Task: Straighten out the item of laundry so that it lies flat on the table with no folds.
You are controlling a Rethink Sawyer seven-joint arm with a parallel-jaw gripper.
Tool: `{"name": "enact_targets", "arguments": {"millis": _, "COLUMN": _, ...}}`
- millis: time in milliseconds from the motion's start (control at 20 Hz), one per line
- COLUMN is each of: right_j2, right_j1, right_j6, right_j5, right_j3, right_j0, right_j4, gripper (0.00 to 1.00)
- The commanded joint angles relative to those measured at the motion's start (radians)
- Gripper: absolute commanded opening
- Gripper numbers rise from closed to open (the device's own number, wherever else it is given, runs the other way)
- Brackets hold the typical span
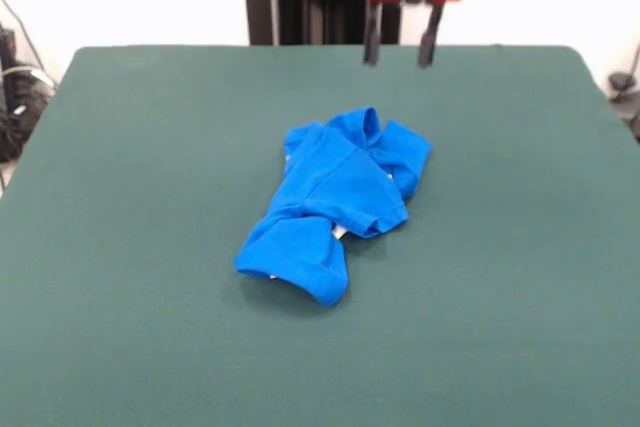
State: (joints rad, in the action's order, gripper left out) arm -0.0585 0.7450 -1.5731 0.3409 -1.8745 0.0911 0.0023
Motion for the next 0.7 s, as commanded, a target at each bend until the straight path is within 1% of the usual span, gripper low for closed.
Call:
{"name": "enact_targets", "arguments": {"millis": 50, "right_j2": 0.131, "right_j1": -0.235, "right_j6": -0.116, "right_j5": -0.136, "right_j3": 0.107, "right_j0": 0.049, "right_j4": -0.006, "gripper": 1.0}}
{"name": "enact_targets", "arguments": {"millis": 100, "right_j2": 0.151, "right_j1": -0.264, "right_j6": -0.11, "right_j5": -0.156, "right_j3": 0.113, "right_j0": 0.063, "right_j4": -0.008, "gripper": 1.0}}
{"name": "enact_targets", "arguments": {"millis": 250, "right_j2": 0.153, "right_j1": -0.286, "right_j6": -0.116, "right_j5": -0.194, "right_j3": 0.13, "right_j0": 0.057, "right_j4": -0.02, "gripper": 1.0}}
{"name": "enact_targets", "arguments": {"millis": 350, "right_j2": 0.156, "right_j1": -0.296, "right_j6": -0.117, "right_j5": -0.192, "right_j3": 0.141, "right_j0": 0.055, "right_j4": -0.016, "gripper": 1.0}}
{"name": "enact_targets", "arguments": {"millis": 500, "right_j2": 0.184, "right_j1": -0.339, "right_j6": -0.107, "right_j5": -0.211, "right_j3": 0.16, "right_j0": 0.078, "right_j4": -0.018, "gripper": 1.0}}
{"name": "enact_targets", "arguments": {"millis": 700, "right_j2": 0.186, "right_j1": -0.378, "right_j6": -0.113, "right_j5": -0.247, "right_j3": 0.181, "right_j0": 0.085, "right_j4": -0.02, "gripper": 1.0}}
